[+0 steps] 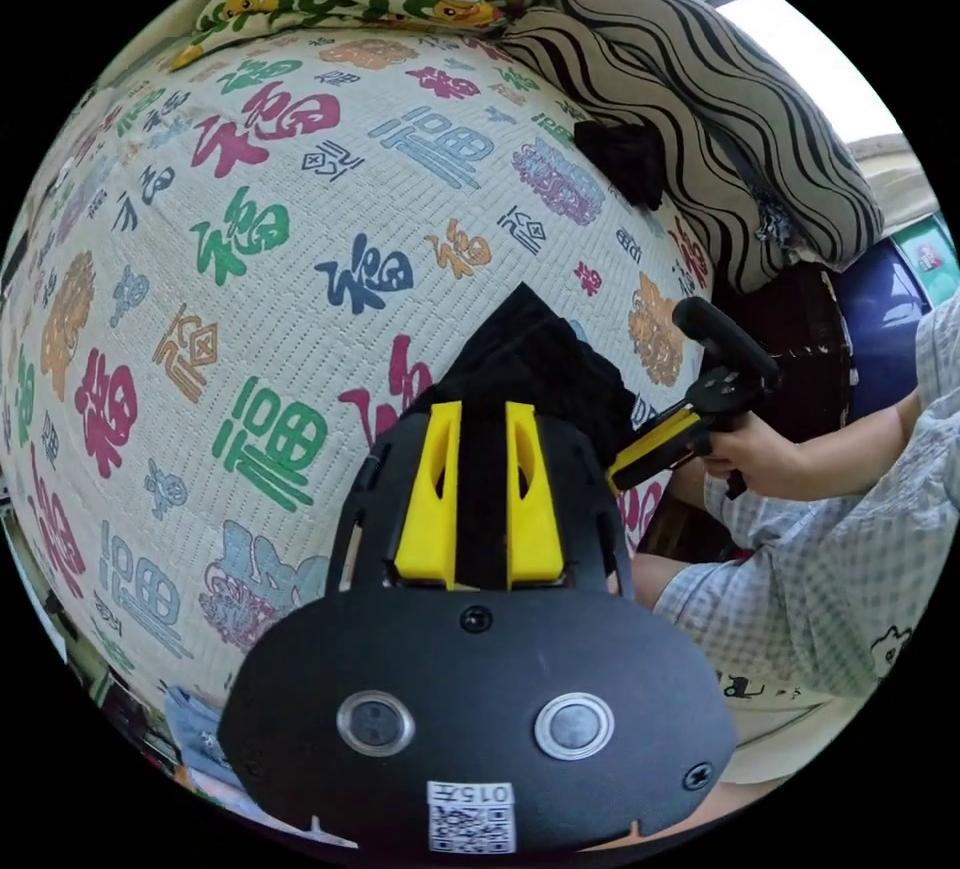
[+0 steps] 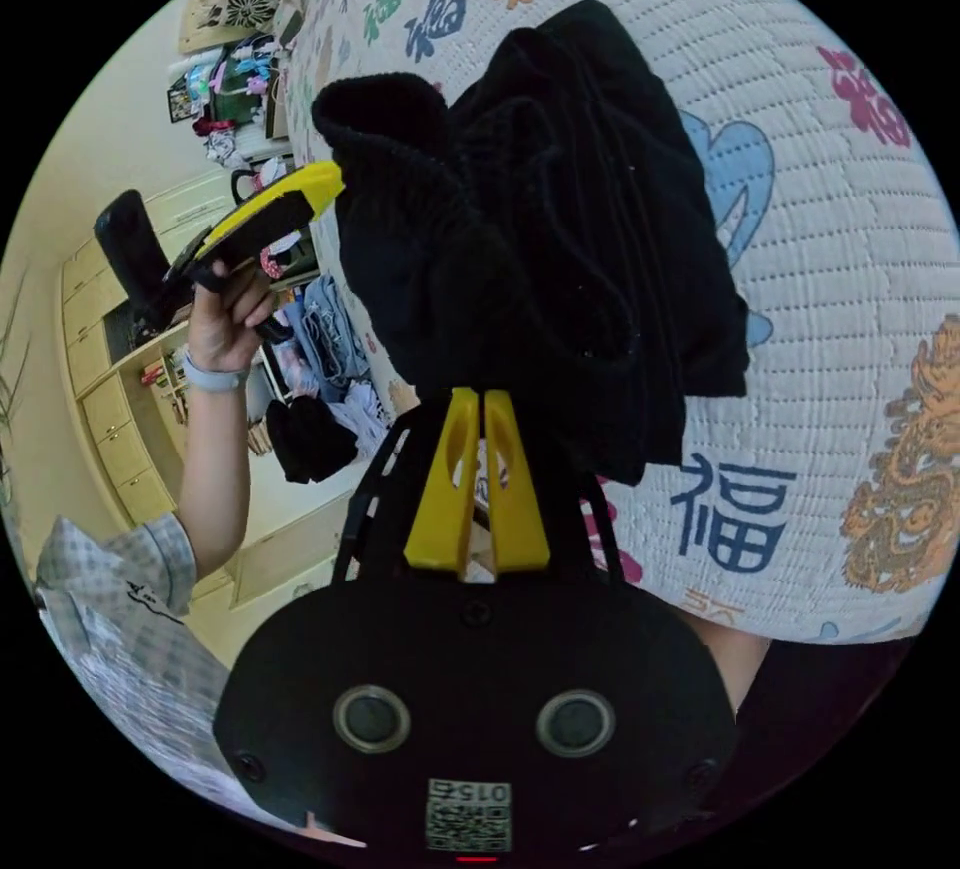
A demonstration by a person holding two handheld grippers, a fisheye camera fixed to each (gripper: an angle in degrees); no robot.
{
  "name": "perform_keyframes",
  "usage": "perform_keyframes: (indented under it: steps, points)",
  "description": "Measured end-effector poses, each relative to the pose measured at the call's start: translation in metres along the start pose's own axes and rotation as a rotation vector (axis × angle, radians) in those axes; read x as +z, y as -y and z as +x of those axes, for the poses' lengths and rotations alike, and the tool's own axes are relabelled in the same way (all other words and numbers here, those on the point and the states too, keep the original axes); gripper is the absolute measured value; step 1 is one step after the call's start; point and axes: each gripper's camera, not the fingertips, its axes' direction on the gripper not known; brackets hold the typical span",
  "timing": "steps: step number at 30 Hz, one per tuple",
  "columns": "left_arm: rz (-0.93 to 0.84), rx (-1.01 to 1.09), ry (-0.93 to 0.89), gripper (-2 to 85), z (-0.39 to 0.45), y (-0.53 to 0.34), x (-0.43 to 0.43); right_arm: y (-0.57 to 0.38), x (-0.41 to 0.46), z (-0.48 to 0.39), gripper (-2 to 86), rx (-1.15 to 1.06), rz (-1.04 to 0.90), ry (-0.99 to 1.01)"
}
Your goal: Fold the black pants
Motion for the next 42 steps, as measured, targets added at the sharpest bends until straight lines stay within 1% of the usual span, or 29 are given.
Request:
perform_keyframes:
  steps: [2, 4, 5, 6, 8, 10, 11, 12, 13, 14, 15, 16, 18, 19, 20, 21, 22, 23, 24, 26, 27, 29, 32, 34, 35, 36, 38, 41, 42]
  points:
    - [0.033, 0.012, -0.034, 0.7, -0.008, 0.002, 0.019, -0.004, -0.002, 0.003, -0.1, 0.027, 0.006, -0.02]
    - [0.035, 0.016, 0.02, -0.1, -0.013, 0.01, 0.04, -0.007, 0.001, 0.006, -0.1, 0.059, -0.003, -0.014]
    - [-0.007, 0.019, 0.072, -0.3, -0.018, 0.014, 0.06, -0.008, 0.004, 0.005, 0.1, 0.048, -0.02, -0.01]
    - [-0.055, 0.008, 0.072, -0.3, -0.025, 0.015, 0.08, -0.007, 0.008, 0.002, 0.4, 0.03, -0.056, 0.027]
    - [-0.063, -0.012, 0.069, 0.2, -0.035, 0.007, 0.09, -0.009, 0.005, -0.009, 1.2, -0.01, -0.07, 0.051]
    - [0.012, -0.032, 0.073, 2.0, -0.044, -0.013, 0.077, -0.014, -0.003, -0.027, 2.9, -0.073, -0.07, -0.014]
    - [0.07, -0.043, 0.034, 4.6, -0.051, -0.03, 0.064, -0.017, -0.011, -0.041, 4.0, -0.121, -0.05, -0.079]
    - [0.145, -0.021, -0.048, 5.4, -0.054, -0.047, 0.048, -0.02, -0.016, -0.056, 4.3, -0.183, -0.021, -0.141]
    - [0.195, -0.003, -0.081, 5.8, -0.054, -0.056, 0.04, -0.02, -0.018, -0.064, 4.2, -0.219, -0.005, -0.157]
    - [0.289, 0.025, -0.098, 6.1, -0.051, -0.071, 0.026, -0.019, -0.02, -0.079, 4.1, -0.287, 0.029, -0.167]
    - [0.341, 0.034, -0.077, 6.5, -0.048, -0.082, 0.019, -0.014, -0.018, -0.092, 4.2, -0.342, 0.058, -0.175]
    - [0.353, 0.031, -0.068, 6.8, -0.049, -0.087, 0.018, -0.011, -0.016, -0.097, 4.4, -0.369, 0.066, -0.186]
    - [0.399, -0.037, -0.06, 7.9, -0.06, -0.112, 0.018, 0.006, 0.0, -0.111, 4.7, -0.438, 0.048, -0.287]
    - [0.406, -0.062, -0.059, 8.2, -0.065, -0.121, 0.02, 0.011, 0.005, -0.11, 4.6, -0.435, 0.031, -0.324]
    - [0.399, -0.13, -0.046, 9.0, -0.077, -0.142, 0.027, 0.018, 0.014, -0.106, 1.8, -0.418, -0.025, -0.384]
    - [0.36, -0.22, -0.015, 9.9, -0.092, -0.167, 0.039, 0.022, 0.018, -0.1, 0.2, -0.433, -0.075, -0.376]
    - [0.33, -0.273, 0.001, 10.4, -0.1, -0.182, 0.047, 0.024, 0.018, -0.097, 0.0, -0.426, -0.088, -0.349]
    - [0.26, -0.38, 0.01, 10.7, -0.117, -0.213, 0.068, 0.026, 0.016, -0.09, -0.2, -0.393, -0.109, -0.279]
    - [0.2, -0.479, -0.003, 11.0, -0.134, -0.246, 0.091, 0.025, 0.012, -0.088, -0.2, -0.361, -0.118, -0.231]
    - [0.136, -0.629, -0.071, 11.4, -0.155, -0.294, 0.129, 0.019, 0.002, -0.091, 0.5, -0.356, -0.095, -0.232]
    - [0.136, -0.696, -0.133, 11.8, -0.165, -0.321, 0.15, 0.015, -0.006, -0.093, 6.6, -0.341, -0.055, -0.252]
    - [0.159, -0.754, -0.166, 12.8, -0.177, -0.35, 0.175, 0.013, -0.013, -0.09, 13.4, -0.296, -0.025, -0.224]
    - [0.171, -0.794, -0.187, 14.3, -0.202, -0.38, 0.213, 0.02, -0.005, -0.086, 18.4, -0.272, -0.064, -0.083]
    - [0.181, -0.803, -0.219, 14.7, -0.22, -0.395, 0.233, 0.026, 0.011, -0.092, 21.7, -0.283, -0.121, -0.064]
    - [0.201, -0.793, -0.268, 14.8, -0.231, -0.404, 0.245, 0.028, 0.019, -0.098, 23.6, -0.285, -0.13, -0.08]
    - [0.207, -0.796, -0.307, 14.8, -0.241, -0.414, 0.257, 0.027, 0.024, -0.105, 23.7, -0.281, -0.135, -0.117]
    - [0.196, -0.781, -0.325, 14.3, -0.252, -0.427, 0.267, 0.022, 0.028, -0.113, 23.7, -0.263, -0.116, -0.132]
    - [0.228, -0.708, -0.381, 12.4, -0.261, -0.446, 0.28, 0.01, 0.039, -0.131, 19.8, -0.267, -0.086, -0.155]
    - [0.21, -0.715, -0.358, 12.3, -0.263, -0.453, 0.287, 0.007, 0.049, -0.137, 18.3, -0.247, -0.073, -0.174]
